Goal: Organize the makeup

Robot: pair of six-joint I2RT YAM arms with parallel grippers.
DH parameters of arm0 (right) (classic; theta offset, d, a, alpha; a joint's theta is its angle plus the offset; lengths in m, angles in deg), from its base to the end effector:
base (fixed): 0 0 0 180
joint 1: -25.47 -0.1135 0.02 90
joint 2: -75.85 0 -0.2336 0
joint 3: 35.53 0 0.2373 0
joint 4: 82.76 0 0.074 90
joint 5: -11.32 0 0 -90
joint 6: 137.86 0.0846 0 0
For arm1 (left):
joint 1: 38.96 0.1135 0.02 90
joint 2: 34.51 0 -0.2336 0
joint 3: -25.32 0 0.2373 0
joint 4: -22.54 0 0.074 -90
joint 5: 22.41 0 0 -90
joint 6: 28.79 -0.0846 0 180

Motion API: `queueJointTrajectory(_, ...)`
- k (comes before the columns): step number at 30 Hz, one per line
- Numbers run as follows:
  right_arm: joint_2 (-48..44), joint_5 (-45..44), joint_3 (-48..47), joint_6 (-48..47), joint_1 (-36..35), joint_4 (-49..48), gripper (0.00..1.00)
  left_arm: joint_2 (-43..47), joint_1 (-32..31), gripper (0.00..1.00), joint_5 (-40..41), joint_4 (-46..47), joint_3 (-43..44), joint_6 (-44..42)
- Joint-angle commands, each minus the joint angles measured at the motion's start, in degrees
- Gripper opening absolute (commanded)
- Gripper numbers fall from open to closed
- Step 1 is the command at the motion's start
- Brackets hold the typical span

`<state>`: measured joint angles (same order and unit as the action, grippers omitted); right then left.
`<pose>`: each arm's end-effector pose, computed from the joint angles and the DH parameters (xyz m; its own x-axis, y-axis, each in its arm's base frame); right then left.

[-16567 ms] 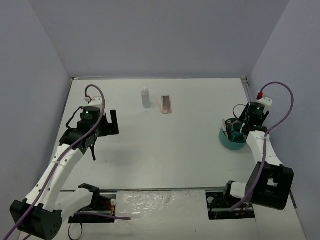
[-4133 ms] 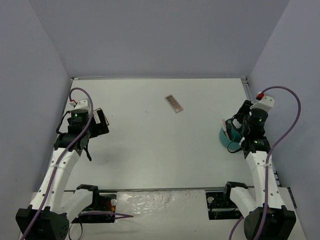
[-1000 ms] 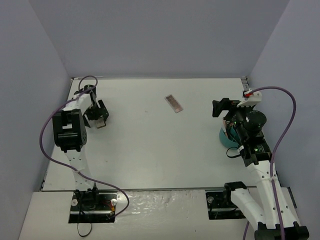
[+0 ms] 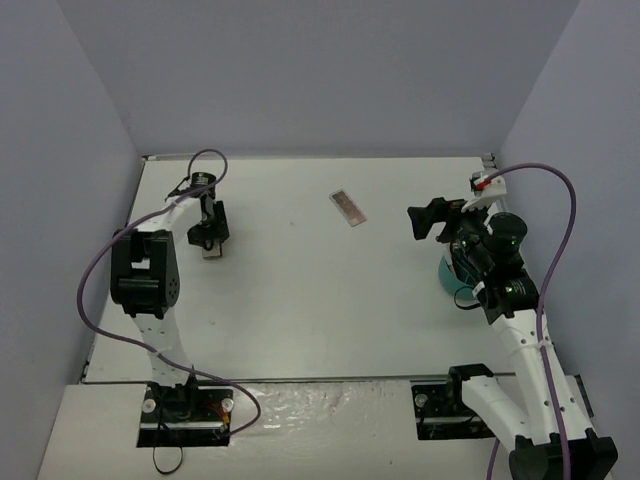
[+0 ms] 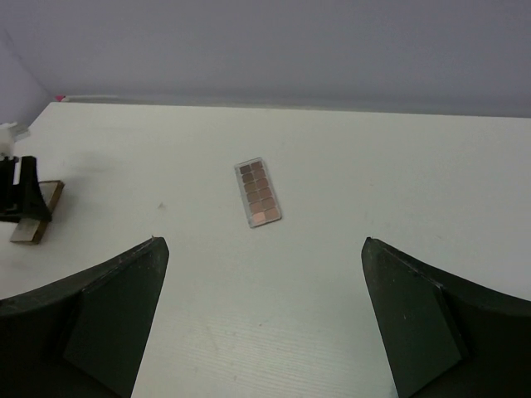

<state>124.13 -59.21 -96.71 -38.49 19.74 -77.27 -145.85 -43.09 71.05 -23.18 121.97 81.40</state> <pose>0.2443 0.0529 0.3607 0.0577 0.1601 -0.9854 -0.4383 0.8909 0.1190 0.4121 -0.0246 0.1331 -0.8286 -0.2856 -0.4816 -0.2598 0.9580 -0.1212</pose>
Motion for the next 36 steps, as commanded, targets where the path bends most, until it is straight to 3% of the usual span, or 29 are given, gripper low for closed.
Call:
queueJointTrajectory(1, 4.8, 13.7, -5.2, 3.8, -0.6, -4.0, 1.00, 15.6, -8.9, 0.22, 0.2, 10.9, -3.3, -7.6)
queueJointTrajectory(6, 9.0, 24.5, -7.2, 9.7, -2.3, -6.8, 1.00, 28.3, -19.0, 0.20, -4.6, 21.0, -12.4, -14.1)
queueJointTrajectory(11, 12.4, 26.5, -9.3, 12.1, -7.1, -7.2, 1.00, 36.6, -27.3, 0.18, -9.8, 28.6, -17.0, -16.8)
queueJointTrajectory(19, 15.7, 24.4, -11.5, 14.4, -14.0, -7.3, 0.97, 39.8, -40.6, 0.18, -10.4, 30.1, -17.0, -22.7)
queueJointTrajectory(29, 17.4, 19.9, -12.6, 14.1, -16.7, -3.9, 0.85, 39.7, -45.1, 0.18, -9.4, 32.6, -15.8, -25.5)
queueJointTrajectory(36, 18.3, 18.5, -11.8, 13.6, -17.0, -2.9, 0.68, 39.4, -45.9, 0.18, -9.5, 33.4, -15.5, -27.0)
